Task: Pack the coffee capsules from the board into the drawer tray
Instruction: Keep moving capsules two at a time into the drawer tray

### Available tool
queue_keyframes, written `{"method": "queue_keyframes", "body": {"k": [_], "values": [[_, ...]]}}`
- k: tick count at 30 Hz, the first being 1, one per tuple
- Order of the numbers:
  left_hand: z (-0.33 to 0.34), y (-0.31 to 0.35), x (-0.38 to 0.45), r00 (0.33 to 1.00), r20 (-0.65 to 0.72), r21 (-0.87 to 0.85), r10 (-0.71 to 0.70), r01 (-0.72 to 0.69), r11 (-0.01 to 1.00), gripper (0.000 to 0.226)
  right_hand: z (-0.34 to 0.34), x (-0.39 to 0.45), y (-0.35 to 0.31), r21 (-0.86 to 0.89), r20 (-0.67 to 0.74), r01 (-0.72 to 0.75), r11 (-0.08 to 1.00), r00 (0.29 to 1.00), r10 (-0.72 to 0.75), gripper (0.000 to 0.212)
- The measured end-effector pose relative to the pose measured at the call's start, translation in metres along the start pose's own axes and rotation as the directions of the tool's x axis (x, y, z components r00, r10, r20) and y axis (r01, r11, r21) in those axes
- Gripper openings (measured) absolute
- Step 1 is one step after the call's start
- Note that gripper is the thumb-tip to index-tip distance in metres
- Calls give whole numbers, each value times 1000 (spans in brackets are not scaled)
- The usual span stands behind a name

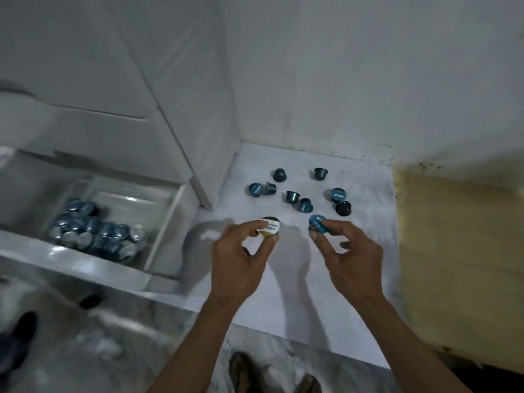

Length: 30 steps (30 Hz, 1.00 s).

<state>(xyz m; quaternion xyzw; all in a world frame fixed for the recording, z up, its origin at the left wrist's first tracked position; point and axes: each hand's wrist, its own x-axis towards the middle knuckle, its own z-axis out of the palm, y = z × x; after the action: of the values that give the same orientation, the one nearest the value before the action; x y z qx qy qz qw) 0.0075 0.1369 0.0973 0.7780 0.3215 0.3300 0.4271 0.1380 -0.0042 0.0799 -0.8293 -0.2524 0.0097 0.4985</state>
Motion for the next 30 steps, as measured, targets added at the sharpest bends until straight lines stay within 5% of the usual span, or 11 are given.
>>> {"method": "queue_keyframes", "body": {"k": [7,16,20,30], "values": [[-138,46,3,993,-53,50,104,-101,994,27,1,-24,-123,80,158,47,996,986,-59,28],[-336,-21,31,990,-117,251,77,-45,967,25,111,-68,-240,186,243,110,976,958,-154,20],[-406,-62,49,999,-43,333,-19,33,942,26,165,-95,-271,163,258,128,978,952,-167,18],[-417,-113,146,970,237,403,-50,-52,914,23,251,-64,-290,35,297,54,998,953,-62,19]]}}
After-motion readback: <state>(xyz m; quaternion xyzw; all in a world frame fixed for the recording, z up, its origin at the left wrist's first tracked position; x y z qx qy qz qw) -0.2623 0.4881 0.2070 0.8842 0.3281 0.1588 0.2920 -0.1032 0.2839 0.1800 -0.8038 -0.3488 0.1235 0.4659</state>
